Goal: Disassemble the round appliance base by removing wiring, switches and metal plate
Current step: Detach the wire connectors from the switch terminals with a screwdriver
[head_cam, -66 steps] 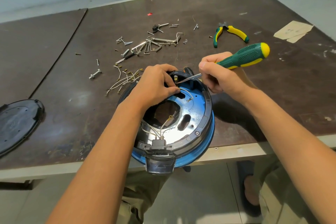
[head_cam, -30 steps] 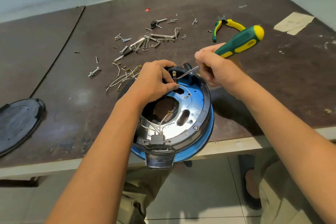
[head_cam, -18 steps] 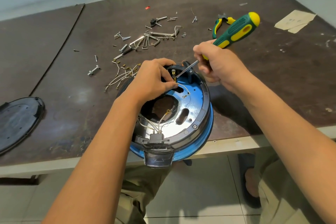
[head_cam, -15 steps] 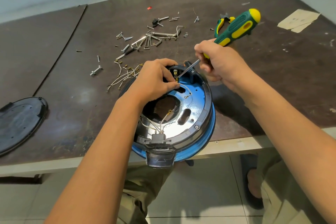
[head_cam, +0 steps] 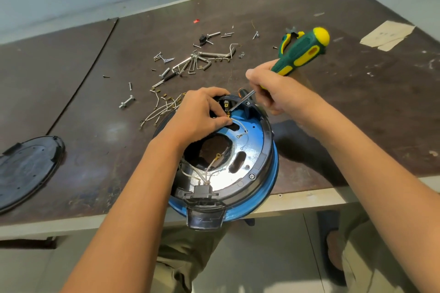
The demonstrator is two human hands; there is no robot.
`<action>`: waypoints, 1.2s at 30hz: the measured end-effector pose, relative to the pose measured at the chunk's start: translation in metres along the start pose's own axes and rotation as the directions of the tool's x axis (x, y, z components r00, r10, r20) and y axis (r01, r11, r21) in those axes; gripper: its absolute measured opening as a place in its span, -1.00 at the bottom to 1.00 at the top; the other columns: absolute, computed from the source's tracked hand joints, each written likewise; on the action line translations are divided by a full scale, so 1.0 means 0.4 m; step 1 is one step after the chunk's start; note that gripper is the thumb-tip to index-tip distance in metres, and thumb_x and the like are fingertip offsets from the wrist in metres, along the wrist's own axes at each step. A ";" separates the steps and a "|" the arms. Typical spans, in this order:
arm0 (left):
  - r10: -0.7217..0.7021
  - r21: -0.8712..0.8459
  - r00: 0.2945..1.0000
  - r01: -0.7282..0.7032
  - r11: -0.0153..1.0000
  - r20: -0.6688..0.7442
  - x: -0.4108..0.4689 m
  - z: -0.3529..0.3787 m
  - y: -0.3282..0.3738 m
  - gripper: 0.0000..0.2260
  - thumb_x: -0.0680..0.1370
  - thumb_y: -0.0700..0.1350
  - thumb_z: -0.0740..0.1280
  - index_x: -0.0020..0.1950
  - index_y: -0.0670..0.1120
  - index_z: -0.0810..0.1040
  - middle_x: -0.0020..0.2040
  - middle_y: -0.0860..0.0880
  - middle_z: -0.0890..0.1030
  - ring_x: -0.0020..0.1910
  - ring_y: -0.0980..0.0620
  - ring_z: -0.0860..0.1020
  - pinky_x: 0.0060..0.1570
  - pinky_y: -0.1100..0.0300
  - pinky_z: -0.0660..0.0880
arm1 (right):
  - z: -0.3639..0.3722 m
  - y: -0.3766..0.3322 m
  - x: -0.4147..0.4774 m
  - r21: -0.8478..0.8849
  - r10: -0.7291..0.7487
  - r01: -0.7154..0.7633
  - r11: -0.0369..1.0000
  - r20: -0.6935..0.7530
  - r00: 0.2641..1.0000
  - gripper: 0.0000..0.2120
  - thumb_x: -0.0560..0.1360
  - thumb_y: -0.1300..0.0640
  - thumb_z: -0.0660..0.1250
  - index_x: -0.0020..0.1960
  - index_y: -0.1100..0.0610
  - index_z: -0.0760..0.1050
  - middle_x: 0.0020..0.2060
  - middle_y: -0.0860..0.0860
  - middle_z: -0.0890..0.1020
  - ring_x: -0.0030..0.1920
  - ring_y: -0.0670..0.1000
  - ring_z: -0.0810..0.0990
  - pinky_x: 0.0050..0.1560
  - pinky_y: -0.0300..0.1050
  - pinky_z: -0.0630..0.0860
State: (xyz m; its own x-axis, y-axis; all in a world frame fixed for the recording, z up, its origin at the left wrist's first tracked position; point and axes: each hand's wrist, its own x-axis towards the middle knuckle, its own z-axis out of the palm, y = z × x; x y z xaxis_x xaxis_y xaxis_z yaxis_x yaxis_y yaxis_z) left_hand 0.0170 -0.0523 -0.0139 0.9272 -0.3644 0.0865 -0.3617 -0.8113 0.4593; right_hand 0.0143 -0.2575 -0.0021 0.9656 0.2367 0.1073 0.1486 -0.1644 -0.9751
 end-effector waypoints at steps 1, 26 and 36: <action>-0.005 0.001 1.000 0.005 1.000 0.003 0.000 -0.001 0.000 -0.94 0.45 -0.12 0.54 -0.10 -0.05 0.78 0.35 0.04 0.56 0.27 0.10 0.48 0.24 0.23 0.37 | -0.002 0.003 -0.008 -0.068 -0.073 0.074 0.995 0.013 0.997 -0.54 0.63 0.13 0.26 -0.41 0.27 0.34 -0.59 0.05 0.37 -0.59 -0.01 0.27 -0.51 -0.25 0.24; 0.021 0.001 0.999 -0.021 1.000 0.032 0.001 0.000 -0.012 -0.93 0.42 -0.09 0.57 -0.14 -0.06 0.77 0.37 0.03 0.54 0.32 0.03 0.47 0.33 -0.03 0.43 | 0.026 -0.016 0.003 0.066 0.090 -0.081 0.995 -0.144 0.985 -0.63 0.53 0.12 0.28 -0.45 0.05 0.39 -0.63 0.00 0.34 -0.64 -0.01 0.21 -0.56 -0.36 0.17; 0.086 0.022 0.996 -0.087 0.996 0.036 -0.003 -0.002 -0.007 -0.92 0.43 -0.10 0.54 -0.14 -0.10 0.76 0.32 0.00 0.56 0.22 0.02 0.52 0.24 0.09 0.45 | 0.009 -0.015 -0.026 -0.089 -0.107 0.103 0.991 -0.042 0.993 -0.49 0.63 0.12 0.27 -0.50 0.14 0.35 -0.65 -0.04 0.35 -0.62 -0.04 0.29 -0.53 -0.30 0.26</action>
State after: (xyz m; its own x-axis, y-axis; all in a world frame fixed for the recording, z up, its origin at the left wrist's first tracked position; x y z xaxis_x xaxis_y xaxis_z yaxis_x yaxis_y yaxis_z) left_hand 0.0169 -0.0493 -0.0145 0.8884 -0.4493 0.0944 -0.4433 -0.7862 0.4305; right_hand 0.0028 -0.2556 0.0019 0.9522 0.2125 0.2193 0.2659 -0.2240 -0.9376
